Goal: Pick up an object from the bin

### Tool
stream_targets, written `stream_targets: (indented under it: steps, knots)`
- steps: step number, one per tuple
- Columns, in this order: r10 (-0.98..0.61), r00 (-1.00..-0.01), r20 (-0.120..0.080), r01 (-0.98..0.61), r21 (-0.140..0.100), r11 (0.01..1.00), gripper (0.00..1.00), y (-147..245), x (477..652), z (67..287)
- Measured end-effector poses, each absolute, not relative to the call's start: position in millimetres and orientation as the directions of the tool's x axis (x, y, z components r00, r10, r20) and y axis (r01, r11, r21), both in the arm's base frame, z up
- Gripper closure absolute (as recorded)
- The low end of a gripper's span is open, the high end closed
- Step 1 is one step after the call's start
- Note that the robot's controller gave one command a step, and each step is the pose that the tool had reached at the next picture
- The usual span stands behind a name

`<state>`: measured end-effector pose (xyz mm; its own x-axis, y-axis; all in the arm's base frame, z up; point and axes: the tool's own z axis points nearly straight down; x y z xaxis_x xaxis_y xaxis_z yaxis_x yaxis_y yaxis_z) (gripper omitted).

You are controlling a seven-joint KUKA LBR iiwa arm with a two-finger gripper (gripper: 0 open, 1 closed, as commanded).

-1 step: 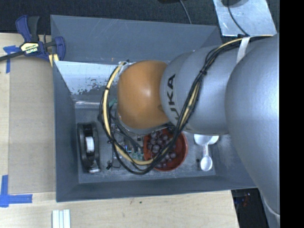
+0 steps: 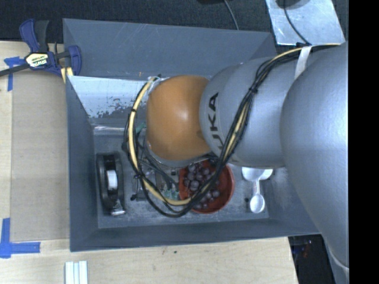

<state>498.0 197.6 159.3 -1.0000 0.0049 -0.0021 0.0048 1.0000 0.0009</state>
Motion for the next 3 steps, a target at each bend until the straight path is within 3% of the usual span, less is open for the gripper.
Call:
stream_targets:
  steps: [1, 2, 3]
  knots:
    - [0.005, -1.0, -0.002, 0.005, 0.001, 1.0, 1.0, 197.6, 498.0, 159.3]
    - [0.178, -0.984, -0.006, 0.178, 0.003, 0.984, 1.0, 201.0, 533.5, 116.7]
    - [0.045, -0.999, -0.003, 0.045, 0.0, 0.999, 1.0, 210.7, 536.3, 216.1]
